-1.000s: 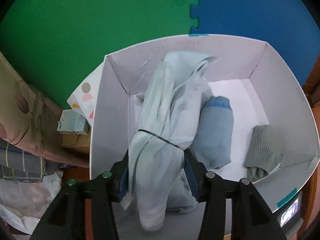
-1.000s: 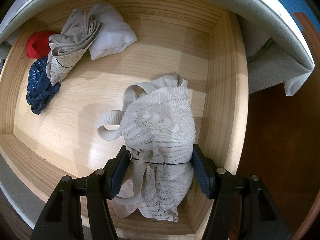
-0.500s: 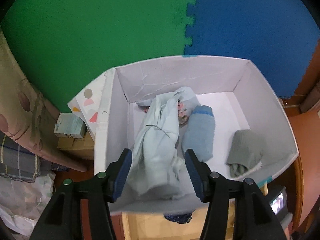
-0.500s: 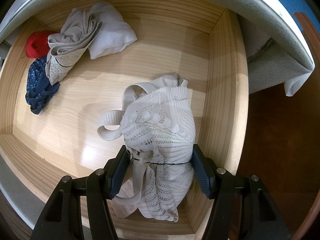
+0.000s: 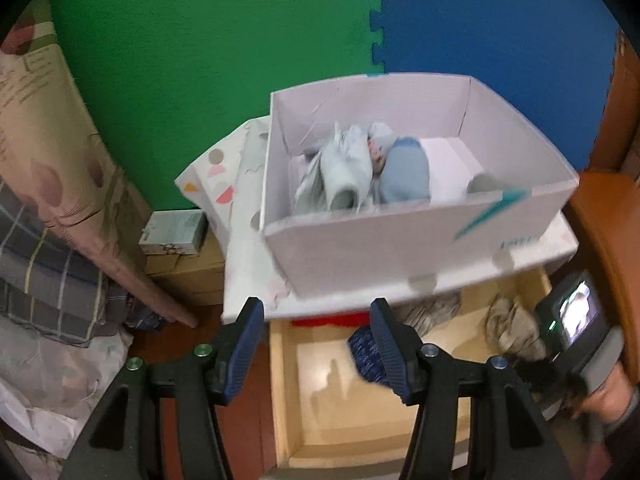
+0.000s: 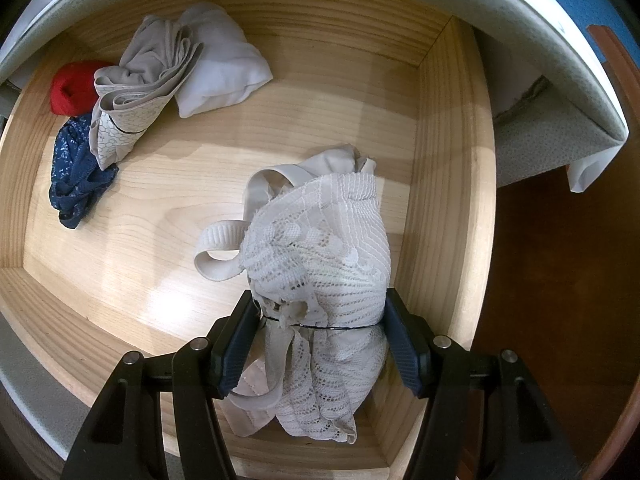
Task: Take underwear out of drawer
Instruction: 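Open the left gripper to drop the cloth, then return it over the drawer, then lift the beige lace bra with the right gripper and carry it over the white box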
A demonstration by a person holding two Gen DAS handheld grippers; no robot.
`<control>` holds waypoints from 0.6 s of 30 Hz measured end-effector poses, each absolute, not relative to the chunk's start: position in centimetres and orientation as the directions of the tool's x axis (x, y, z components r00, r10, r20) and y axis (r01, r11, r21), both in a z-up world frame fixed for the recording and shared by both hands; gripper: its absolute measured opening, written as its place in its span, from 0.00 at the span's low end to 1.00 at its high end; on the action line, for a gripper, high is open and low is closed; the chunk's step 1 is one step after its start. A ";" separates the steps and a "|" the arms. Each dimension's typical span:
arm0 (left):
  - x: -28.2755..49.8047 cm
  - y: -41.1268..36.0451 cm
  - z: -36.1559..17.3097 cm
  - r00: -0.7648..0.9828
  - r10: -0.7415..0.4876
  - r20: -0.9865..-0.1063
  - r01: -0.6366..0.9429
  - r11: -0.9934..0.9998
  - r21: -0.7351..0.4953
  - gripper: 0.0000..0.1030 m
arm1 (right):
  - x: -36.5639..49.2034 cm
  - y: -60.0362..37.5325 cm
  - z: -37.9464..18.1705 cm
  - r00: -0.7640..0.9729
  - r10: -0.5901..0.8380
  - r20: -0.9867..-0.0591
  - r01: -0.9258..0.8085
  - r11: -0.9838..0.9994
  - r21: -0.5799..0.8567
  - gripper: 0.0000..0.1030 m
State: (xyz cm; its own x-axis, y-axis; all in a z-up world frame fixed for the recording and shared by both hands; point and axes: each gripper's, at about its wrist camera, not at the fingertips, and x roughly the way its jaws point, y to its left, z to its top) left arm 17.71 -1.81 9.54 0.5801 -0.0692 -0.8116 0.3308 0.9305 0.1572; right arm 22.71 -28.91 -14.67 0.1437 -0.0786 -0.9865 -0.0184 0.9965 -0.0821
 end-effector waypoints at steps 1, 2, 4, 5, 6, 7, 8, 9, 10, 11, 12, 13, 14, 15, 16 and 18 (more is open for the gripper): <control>17.2 -1.6 9.0 0.582 -0.060 -0.811 0.325 0.931 0.164 0.55 | 22.7 -28.9 -14.7 0.143 -0.080 -0.986 -0.019 0.996 -0.083 0.57; 16.6 -1.3 8.1 0.579 -0.054 -0.814 0.319 0.933 0.165 0.55 | 22.7 -28.9 -14.7 0.143 -0.082 -0.986 -0.020 0.996 -0.086 0.57; 16.0 -0.8 6.7 0.563 -0.056 -0.824 0.307 0.940 0.146 0.55 | 22.7 -28.7 -14.9 0.142 -0.084 -0.986 -0.020 0.996 -0.088 0.57; 15.6 -0.5 5.8 0.554 -0.055 -0.831 0.297 0.945 0.136 0.55 | 22.7 -28.8 -14.9 0.142 -0.087 -0.986 -0.021 0.996 -0.090 0.57; 15.3 -0.3 4.8 0.548 -0.051 -0.835 0.289 0.948 0.132 0.55 | 22.8 -28.7 -14.9 0.142 -0.089 -0.986 -0.021 0.995 -0.092 0.57; 15.0 -0.1 4.0 0.543 -0.047 -0.839 0.283 0.950 0.130 0.55 | 22.8 -28.5 -14.9 0.142 -0.090 -0.986 -0.021 0.995 -0.094 0.57; 14.7 0.0 3.1 0.540 -0.044 -0.841 0.279 0.952 0.129 0.55 | 22.8 -28.5 -14.9 0.141 -0.091 -0.986 -0.021 0.995 -0.095 0.57; 14.4 0.1 2.3 0.542 -0.038 -0.840 0.270 0.954 0.131 0.55 | 22.8 -28.4 -14.9 0.141 -0.092 -0.986 -0.022 0.995 -0.096 0.57; 14.1 0.3 1.5 0.537 -0.034 -0.843 0.260 0.957 0.127 0.55 | 22.9 -28.3 -14.7 0.141 -0.093 -0.986 -0.022 0.995 -0.097 0.57; 14.0 0.5 0.6 0.528 -0.038 -0.848 0.254 0.960 0.115 0.55 | 22.9 -28.4 -14.7 0.142 -0.093 -0.986 -0.021 0.995 -0.097 0.57; 13.8 0.7 0.0 0.521 -0.044 -0.852 0.247 0.964 0.102 0.55 | 22.9 -28.4 -14.7 0.143 -0.094 -0.985 -0.020 0.995 -0.098 0.57; 13.7 0.9 -0.5 0.513 -0.052 -0.857 0.241 0.967 0.085 0.55 | 22.8 -28.4 -14.8 0.143 -0.094 -0.985 -0.020 0.995 -0.097 0.57; 13.7 1.1 -1.2 0.503 -0.060 -0.862 0.229 0.971 0.066 0.55 | 22.9 -28.3 -14.7 0.143 -0.095 -0.985 -0.020 0.995 -0.098 0.57; 13.7 1.3 -1.7 0.495 -0.063 -0.867 0.218 0.974 0.053 0.55 | 22.9 -28.3 -14.7 0.144 -0.095 -0.985 -0.019 0.995 -0.099 0.56; 13.7 1.5 -2.1 0.489 -0.066 -0.870 0.207 0.977 0.042 0.55 | 22.8 -28.4 -14.7 0.145 -0.096 -0.985 -0.017 0.995 -0.099 0.56; 13.7 1.5 -2.8 0.489 -0.059 -0.870 0.197 0.979 0.044 0.55 | 22.8 -28.5 -14.7 0.147 -0.093 -0.985 -0.014 0.995 -0.096 0.56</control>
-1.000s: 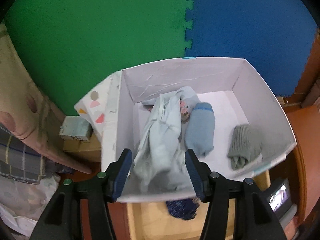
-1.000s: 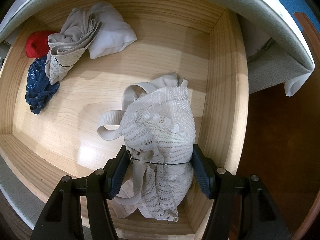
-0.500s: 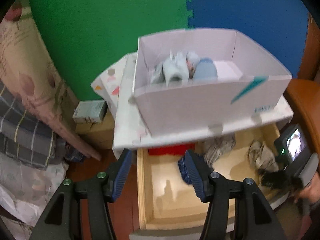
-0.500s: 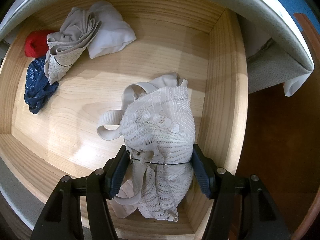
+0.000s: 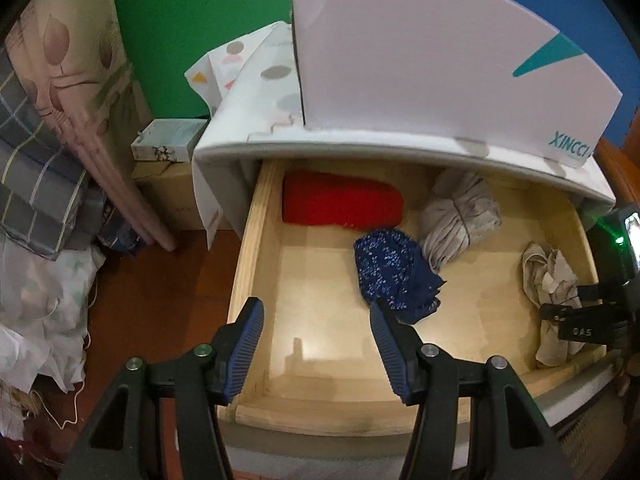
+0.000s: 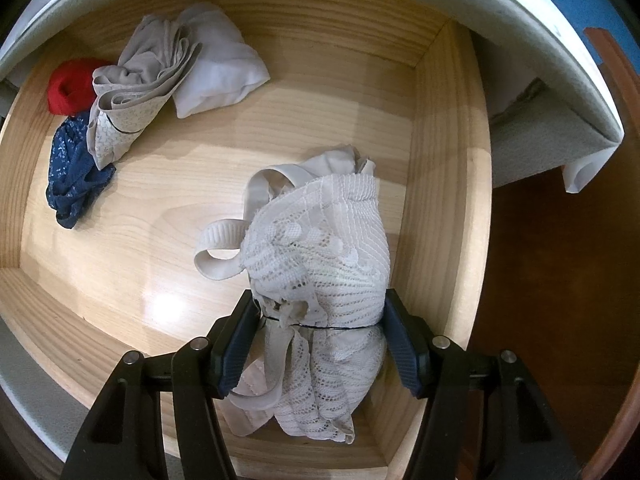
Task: Take underwear out of drawer
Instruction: 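Lift the beige lace bra with the right gripper and carry it over the white box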
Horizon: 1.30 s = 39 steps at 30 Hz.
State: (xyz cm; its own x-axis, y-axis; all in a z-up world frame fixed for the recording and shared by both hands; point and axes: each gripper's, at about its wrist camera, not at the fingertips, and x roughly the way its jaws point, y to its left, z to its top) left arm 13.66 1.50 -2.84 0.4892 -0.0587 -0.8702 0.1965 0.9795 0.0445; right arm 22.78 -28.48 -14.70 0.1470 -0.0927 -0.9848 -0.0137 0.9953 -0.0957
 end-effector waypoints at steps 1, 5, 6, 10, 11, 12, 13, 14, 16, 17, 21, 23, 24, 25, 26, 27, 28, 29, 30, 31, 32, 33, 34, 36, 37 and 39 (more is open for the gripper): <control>13.6 1.5 -3.1 0.492 -0.051 -0.869 0.194 0.980 0.052 0.55 | 22.7 -28.5 -14.7 0.148 -0.093 -0.985 -0.013 0.995 -0.095 0.55; 13.6 1.2 -3.8 0.482 -0.030 -0.876 0.182 0.981 0.067 0.55 | 22.5 -28.5 -14.6 0.160 -0.103 -0.982 -0.017 0.994 -0.107 0.54; 13.6 1.2 -3.8 0.487 -0.032 -0.873 0.177 0.982 0.063 0.55 | 22.3 -28.4 -14.6 0.161 -0.104 -0.981 -0.018 0.994 -0.109 0.53; 13.5 1.5 -4.1 0.486 -0.026 -0.873 0.158 0.986 0.059 0.55 | 21.9 -28.6 -14.2 0.178 -0.095 -0.980 -0.014 0.995 -0.099 0.51; 13.5 1.6 -4.1 0.489 -0.018 -0.872 0.148 0.987 0.062 0.55 | 21.7 -28.7 -14.0 0.187 -0.089 -0.978 -0.012 0.996 -0.093 0.51; 13.5 1.7 -4.1 0.491 -0.014 -0.871 0.140 0.988 0.063 0.55 | 21.6 -28.8 -13.8 0.198 -0.086 -0.976 -0.009 0.996 -0.089 0.51; 13.5 1.8 -4.1 0.494 -0.013 -0.869 0.133 0.989 0.060 0.55 | 21.4 -29.0 -13.5 0.212 -0.083 -0.974 -0.005 0.996 -0.086 0.51; 13.5 1.9 -4.1 0.496 -0.014 -0.868 0.128 0.990 0.057 0.55 | 21.3 -29.1 -13.3 0.224 -0.081 -0.971 -0.002 0.996 -0.084 0.50; 13.5 2.1 -4.0 0.500 -0.014 -0.866 0.121 0.991 0.054 0.55 | 20.8 -29.4 -12.6 0.255 -0.074 -0.964 0.002 0.997 -0.076 0.50; 13.5 2.1 -4.0 0.501 -0.013 -0.865 0.118 0.992 0.053 0.55 | 20.6 -29.6 -12.2 0.276 -0.065 -0.959 0.004 0.998 -0.066 0.50; 13.6 2.1 -4.1 0.502 -0.007 -0.865 0.116 0.991 0.059 0.55 | 19.4 -30.1 -10.5 0.347 -0.037 -0.937 0.015 0.999 -0.034 0.50; 13.6 2.2 -4.1 0.503 -0.005 -0.864 0.115 0.992 0.061 0.55 | 18.9 -30.1 -9.8 0.362 -0.021 -0.932 0.011 1.000 -0.018 0.49; 13.6 2.2 -4.1 0.503 -0.004 -0.864 0.114 0.992 0.062 0.55 | 18.7 -30.0 -9.4 0.368 -0.016 -0.930 0.004 1.000 -0.016 0.49; 13.6 2.2 -4.2 0.502 -0.004 -0.865 0.113 0.992 0.061 0.55 | 18.4 -29.8 -8.9 0.378 -0.016 -0.926 -0.009 1.000 -0.021 0.49; 13.6 2.3 -4.2 0.501 -0.005 -0.865 0.111 0.992 0.058 0.55 | 18.1 -29.7 -8.5 0.383 -0.016 -0.923 -0.020 0.999 -0.026 0.49; 13.7 2.4 -4.2 0.500 -0.007 -0.866 0.110 0.992 0.055 0.55 | 17.8 -29.6 -8.0 0.389 -0.012 -0.921 -0.035 0.999 -0.028 0.49; 13.7 2.4 -4.2 0.499 -0.007 -0.866 0.107 0.993 0.053 0.55 | 17.7 -29.7 -7.7 0.388 -0.005 -0.921 -0.043 0.999 -0.024 0.49; 13.8 2.6 -4.2 0.499 -0.009 -0.867 0.104 0.993 0.049 0.55 | 17.6 -29.5 -7.2 0.387 0.001 -0.922 -0.049 0.999 -0.020 0.49; 13.8 2.6 -4.2 0.498 -0.011 -0.867 0.102 0.994 0.046 0.55 | 17.5 -29.6 -6.8 0.388 0.006 -0.922 -0.055 0.998 -0.016 0.49; 13.7 2.7 -4.2 0.499 -0.012 -0.867 0.099 0.994 0.043 0.55 | 17.4 -29.8 -6.3 0.390 0.008 -0.921 -0.062 0.998 -0.017 0.49; 13.7 2.8 -4.2 0.498 -0.014 -0.867 0.097 0.995 0.040 0.55 | 17.2 -29.9 -5.9 0.392 0.007 -0.920 -0.067 0.998 -0.021 0.49; 13.8 2.9 -4.2 0.498 -0.015 -0.867 0.095 0.995 0.037 0.55 | 16.9 -30.0 -5.5 0.394 0.009 -0.919 -0.069 0.997 -0.020 0.49; 13.7 2.9 -4.2 0.497 -0.016 -0.867 0.094 0.995 0.035 0.55 | 17.5 -30.1 -4.7 0.394 0.018 -0.919 -0.070 0.998 -0.010 0.49; 13.7 2.9 -4.1 0.501 -0.018 -0.866 0.092 0.995 0.032 0.55 | 17.0 -30.4 -3.5 0.396 0.030 -0.918 -0.064 0.998 0.005 0.49; 13.7 2.9 -4.1 0.500 -0.019 -0.866 0.093 0.995 0.032 0.55 | 16.6 -30.6 -2.9 0.402 0.029 -0.915 -0.064 0.998 0.003 0.48; 13.7 2.9 -4.1 0.501 -0.018 -0.865 0.093 0.995 0.034 0.55 | 16.0 -30.8 -1.6 0.412 0.034 -0.910 -0.064 0.998 0.008 0.48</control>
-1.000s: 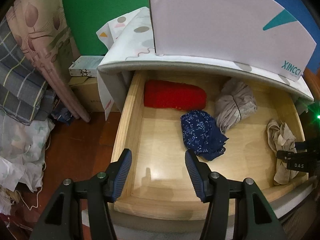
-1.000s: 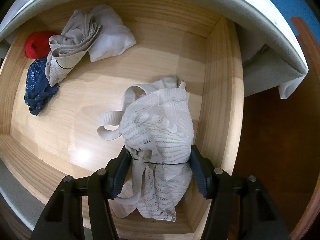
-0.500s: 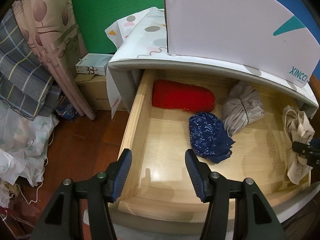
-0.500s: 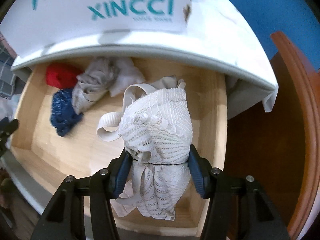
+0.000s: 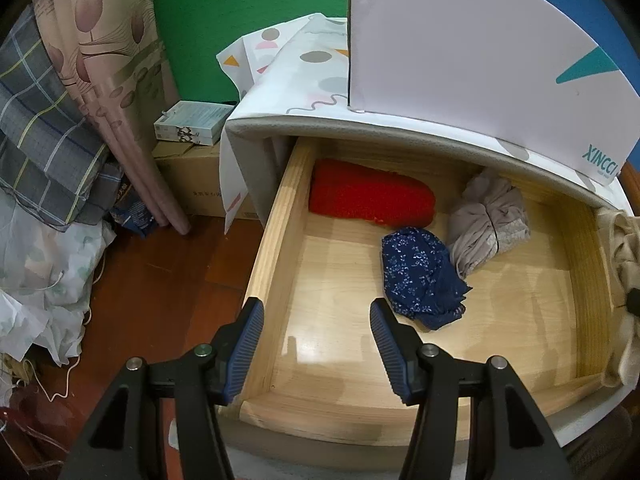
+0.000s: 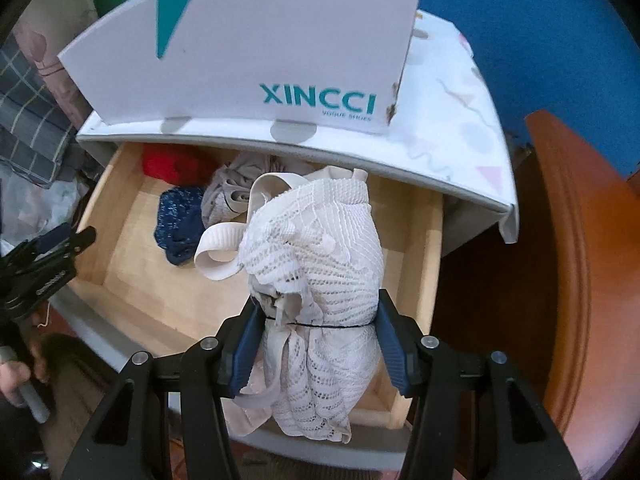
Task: Take underwear out of drawer
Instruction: 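Lift the beige lace bra with the right gripper and carry it over the white box, then open the right gripper to drop the bra into the white box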
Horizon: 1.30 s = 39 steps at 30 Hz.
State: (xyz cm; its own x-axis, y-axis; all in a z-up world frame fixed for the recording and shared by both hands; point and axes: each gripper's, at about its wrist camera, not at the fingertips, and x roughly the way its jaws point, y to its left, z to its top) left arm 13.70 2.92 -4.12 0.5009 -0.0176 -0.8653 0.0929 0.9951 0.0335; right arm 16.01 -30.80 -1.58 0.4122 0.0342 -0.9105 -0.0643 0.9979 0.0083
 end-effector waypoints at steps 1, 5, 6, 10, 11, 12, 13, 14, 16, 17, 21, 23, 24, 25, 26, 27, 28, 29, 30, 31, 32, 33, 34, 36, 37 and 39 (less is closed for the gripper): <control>13.7 2.9 -4.1 0.501 -0.017 -0.865 0.093 0.995 0.034 0.55 | 15.7 -30.5 -0.7 0.418 0.042 -0.907 -0.064 0.998 0.016 0.48; 13.8 3.1 -4.2 0.499 -0.016 -0.866 0.088 0.996 0.033 0.55 | 14.5 -30.2 0.7 0.441 0.067 -0.895 -0.063 0.997 0.043 0.48; 13.8 3.2 -4.2 0.498 -0.017 -0.867 0.088 0.996 0.031 0.55 | 14.1 -30.4 1.3 0.447 0.073 -0.891 -0.063 0.997 0.050 0.48; 13.8 3.4 -4.1 0.499 -0.020 -0.867 0.084 0.996 0.025 0.55 | 12.3 -30.7 4.1 0.489 0.095 -0.867 -0.064 0.995 0.073 0.48; 13.8 3.5 -4.1 0.498 -0.022 -0.867 0.085 0.996 0.023 0.55 | 12.1 -30.8 4.7 0.500 0.101 -0.860 -0.065 0.995 0.079 0.48; 13.8 3.5 -4.1 0.499 -0.021 -0.866 0.085 0.996 0.024 0.55 | 11.9 -30.9 5.8 0.517 0.111 -0.849 -0.068 0.994 0.088 0.48; 13.8 3.5 -4.1 0.499 -0.021 -0.866 0.084 0.996 0.025 0.55 | 11.9 -30.5 6.5 0.533 0.113 -0.839 -0.069 0.994 0.090 0.48; 13.8 3.5 -4.1 0.498 -0.023 -0.867 0.086 0.996 0.023 0.55 | 11.8 -30.4 7.2 0.547 0.114 -0.829 -0.071 0.993 0.090 0.48; 13.7 3.6 -4.0 0.500 -0.024 -0.866 0.086 0.996 0.021 0.55 | 12.5 -30.0 9.1 0.584 0.121 -0.803 -0.073 0.993 0.096 0.48; 13.8 3.5 -4.1 0.499 -0.026 -0.866 0.087 0.996 0.020 0.55 | 13.3 -29.3 9.5 0.598 0.120 -0.793 -0.073 0.993 0.096 0.48; 13.8 3.7 -4.1 0.498 -0.033 -0.866 0.088 0.996 0.012 0.55 | 16.4 -28.7 13.6 0.661 0.115 -0.741 -0.071 0.993 0.091 0.48; 13.8 3.7 -4.0 0.499 -0.035 -0.866 0.087 0.996 0.010 0.55 | 18.7 -28.0 15.0 0.685 0.104 -0.721 -0.065 0.995 0.082 0.48; 13.8 3.7 -4.0 0.499 -0.038 -0.866 0.088 0.996 0.008 0.55 | 19.9 -27.7 15.8 0.696 0.096 -0.712 -0.058 0.995 0.077 0.48; 13.7 3.7 -4.0 0.501 -0.037 -0.865 0.087 0.996 0.008 0.55 | 21.0 -27.4 16.2 0.701 0.088 -0.708 -0.054 0.996 0.070 0.48; 13.7 3.7 -4.0 0.500 -0.037 -0.865 0.088 0.996 0.008 0.55 | 22.0 -27.2 16.6 0.703 0.078 -0.707 -0.050 0.997 0.061 0.48; 13.8 3.7 -4.0 0.498 -0.041 -0.866 0.090 0.996 0.004 0.55 | 23.3 -26.8 17.0 0.707 0.062 -0.704 -0.040 0.998 0.048 0.48; 13.7 3.7 -4.0 0.498 -0.042 -0.866 0.090 0.996 0.003 0.55 | 24.1 -26.6 17.1 0.708 0.054 -0.704 -0.037 0.999 0.040 0.48; 13.7 3.8 -3.9 0.500 -0.044 -0.865 0.090 0.996 0.002 0.55 | 25.2 -26.3 17.3 0.707 0.044 -0.706 -0.035 0.999 0.027 0.48; 13.7 3.8 -4.0 0.498 -0.046 -0.866 0.092 0.996 0.000 0.55 | 26.2 -26.1 17.3 0.707 0.032 -0.707 -0.028 0.999 0.017 0.48; 13.7 3.8 -4.0 0.498 -0.048 -0.866 0.093 0.996 -0.002 0.55 | 27.1 -25.8 17.1 0.704 0.022 -0.709 -0.023 1.000 0.008 0.48; 13.7 3.9 -3.9 0.497 -0.048 -0.866 0.091 0.996 -0.002 0.55 | 27.9 -25.6 16.9 0.699 0.013 -0.715 -0.019 1.000 -0.001 0.49; 13.8 3.9 -3.9 0.497 -0.050 -0.866 0.092 0.996 -0.005 0.55 | 29.0 -25.4 16.6 0.691 -0.001 -0.723 -0.011 1.000 -0.012 0.49; 13.8 3.9 -3.9 0.497 -0.052 -0.866 0.091 0.996 -0.008 0.55 | 29.7 -25.3 16.3 0.684 -0.012 -0.729 -0.003 1.000 -0.019 0.49; 13.8 4.0 -3.8 0.500 -0.055 -0.864 0.088 0.996 -0.012 0.55 | 31.1 -25.2 15.4 0.668 -0.034 -0.743 0.010 0.999 -0.036 0.49; 13.8 4.0 -3.8 0.501 -0.057 -0.863 0.086 0.996 -0.015 0.55 | 31.6 -25.3 15.0 0.660 -0.043 -0.750 0.016 0.999 -0.043 0.49; 13.8 4.1 -3.8 0.503 -0.058 -0.862 0.082 0.996 -0.019 0.55 | 32.7 -25.3 14.0 0.641 -0.056 -0.765 0.018 0.998 -0.058 0.49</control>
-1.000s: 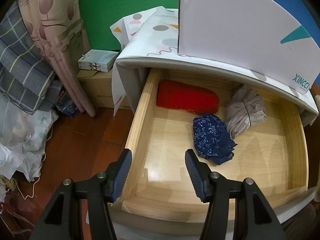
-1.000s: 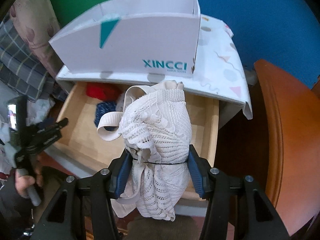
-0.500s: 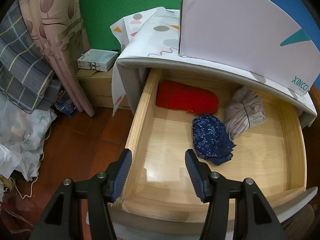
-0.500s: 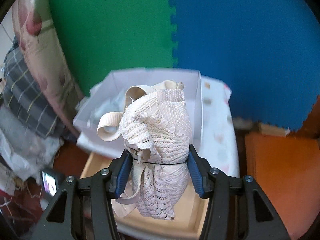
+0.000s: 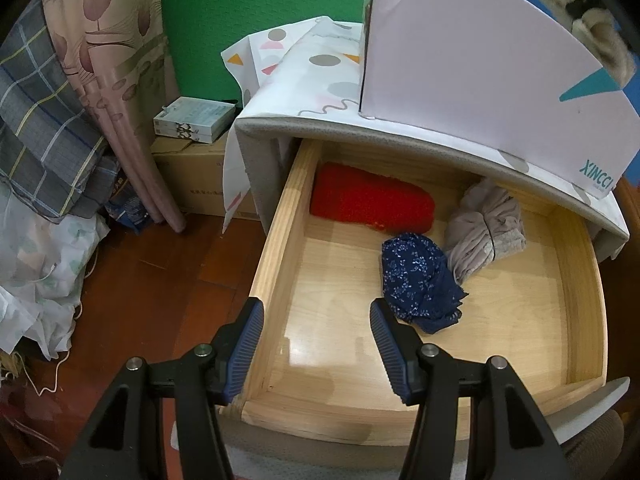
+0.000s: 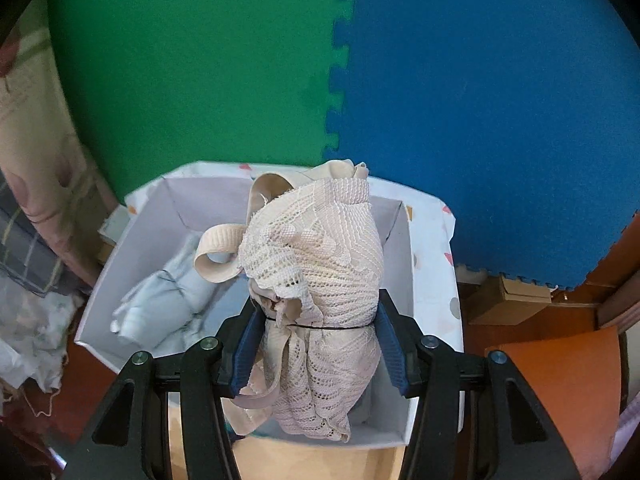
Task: Take underwear out of drawer
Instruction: 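Open the right gripper to drop the bra into the white box, then lower the right gripper into the drawer and grasp the grey folded underwear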
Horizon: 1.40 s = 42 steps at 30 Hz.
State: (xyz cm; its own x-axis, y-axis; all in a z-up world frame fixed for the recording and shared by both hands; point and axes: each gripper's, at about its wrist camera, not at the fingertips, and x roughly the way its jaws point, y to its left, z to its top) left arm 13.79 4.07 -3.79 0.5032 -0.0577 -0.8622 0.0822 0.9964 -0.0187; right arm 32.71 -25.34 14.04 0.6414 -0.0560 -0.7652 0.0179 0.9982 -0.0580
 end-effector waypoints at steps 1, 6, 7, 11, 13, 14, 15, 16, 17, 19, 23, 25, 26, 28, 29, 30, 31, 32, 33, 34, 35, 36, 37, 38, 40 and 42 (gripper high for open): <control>13.8 4.1 -3.8 0.504 -0.057 -0.862 0.080 0.997 -0.019 0.55 | 33.2 -25.4 13.5 0.631 -0.067 -0.773 0.022 0.997 -0.068 0.49; 13.8 4.3 -3.8 0.507 -0.061 -0.859 0.068 0.997 -0.031 0.55 | 35.0 -25.9 10.8 0.572 -0.091 -0.815 0.039 0.996 -0.084 0.49; 13.8 4.4 -3.8 0.507 -0.063 -0.859 0.066 0.997 -0.034 0.55 | 35.2 -26.0 10.2 0.562 -0.093 -0.822 0.038 0.995 -0.087 0.50; 13.7 4.5 -3.9 0.505 -0.070 -0.860 0.061 0.997 -0.045 0.55 | 35.8 -25.9 8.8 0.537 -0.090 -0.839 0.038 0.996 -0.082 0.51; 13.8 4.6 -3.9 0.503 -0.070 -0.861 0.058 0.997 -0.047 0.55 | 35.9 -25.8 8.3 0.529 -0.088 -0.844 0.041 0.996 -0.078 0.52; 13.8 4.6 -3.9 0.504 -0.071 -0.861 0.057 0.997 -0.049 0.55 | 36.0 -25.8 8.1 0.527 -0.085 -0.846 0.040 0.996 -0.075 0.54; 13.8 4.6 -3.9 0.503 -0.074 -0.861 0.057 0.997 -0.052 0.55 | 36.1 -25.8 7.9 0.522 -0.078 -0.849 0.038 0.997 -0.068 0.55; 13.8 4.5 -3.9 0.501 -0.074 -0.862 0.057 0.997 -0.052 0.55 | 36.1 -25.9 7.8 0.518 -0.069 -0.852 0.040 0.998 -0.057 0.55; 13.8 4.6 -3.9 0.501 -0.073 -0.862 0.056 0.997 -0.051 0.55 | 36.0 -25.9 7.7 0.519 -0.066 -0.853 0.041 0.998 -0.052 0.54; 13.9 4.5 -4.0 0.501 -0.072 -0.862 0.057 0.997 -0.051 0.55 | 35.4 -25.8 8.2 0.541 -0.071 -0.838 0.039 0.997 -0.059 0.57; 13.9 4.5 -4.1 0.496 -0.065 -0.866 0.056 0.998 -0.043 0.55 | 34.1 -26.1 9.5 0.571 -0.038 -0.820 0.027 0.999 -0.027 0.59; 13.9 4.5 -4.1 0.496 -0.063 -0.866 0.054 0.998 -0.041 0.55 | 32.6 -25.8 10.1 0.582 -0.021 -0.813 0.007 1.000 -0.020 0.59; 13.9 4.6 -4.1 0.497 -0.061 -0.866 0.052 0.998 -0.041 0.55 | 31.6 -25.7 10.3 0.591 -0.011 -0.807 -0.005 1.000 -0.017 0.59; 13.9 4.6 -4.1 0.496 -0.062 -0.866 0.049 0.998 -0.043 0.55 | 29.7 -25.5 10.2 0.596 0.011 -0.803 -0.026 1.000 -0.006 0.59; 13.8 4.7 -4.1 0.498 -0.058 -0.865 0.045 0.998 -0.041 0.55 | 28.7 -25.4 10.1 0.598 0.022 -0.801 -0.034 0.999 0.002 0.59; 13.8 4.7 -4.1 0.498 -0.056 -0.865 0.043 0.998 -0.040 0.55 | 27.4 -25.5 9.8 0.599 0.038 -0.800 -0.042 0.999 0.017 0.59; 13.9 4.7 -4.1 0.499 -0.054 -0.865 0.042 0.998 -0.039 0.55 | 26.7 -25.6 9.7 0.599 0.048 -0.799 -0.045 0.999 0.026 0.58; 13.8 4.7 -4.1 0.500 -0.052 -0.865 0.041 0.998 -0.037 0.55 | 25.3 -25.9 9.9 0.632 0.059 -0.773 -0.040 0.998 0.043 0.60; 13.8 4.8 -4.1 0.500 -0.049 -0.864 0.039 0.999 -0.035 0.55 | 24.4 -25.9 10.1 0.640 0.059 -0.766 -0.036 0.998 0.047 0.60; 13.8 4.8 -4.1 0.500 -0.048 -0.865 0.037 0.999 -0.033 0.55 | 23.4 -25.9 10.3 0.654 0.038 -0.755 -0.035 0.999 0.020 0.60; 13.8 4.8 -4.1 0.499 -0.045 -0.865 0.036 0.999 -0.032 0.55 | 22.7 -25.8 10.3 0.659 0.029 -0.751 -0.039 0.999 0.004 0.60; 13.8 4.9 -4.1 0.499 -0.043 -0.865 0.033 0.999 -0.030 0.55 | 21.9 -25.7 10.1 0.660 0.042 -0.750 -0.055 0.998 0.007 0.60; 13.8 5.0 -4.1 0.500 -0.039 -0.865 0.029 0.999 -0.029 0.55 | 21.3 -25.7 9.9 0.656 0.050 -0.753 -0.060 0.998 0.014 0.60; 13.8 5.1 -4.0 0.501 -0.039 -0.865 0.026 0.999 -0.030 0.55 | 20.8 -25.6 9.5 0.648 0.055 -0.760 -0.061 0.998 0.020 0.60; 13.7 5.2 -4.0 0.502 -0.038 -0.864 0.022 0.999 -0.032 0.55 | 20.0 -25.4 8.2 0.630 0.062 -0.774 -0.069 0.997 0.024 0.60; 13.8 5.4 -4.1 0.501 -0.038 -0.865 0.019 0.999 -0.032 0.55 | 19.6 -25.1 6.8 0.611 0.070 -0.788 -0.074 0.997 0.031 0.60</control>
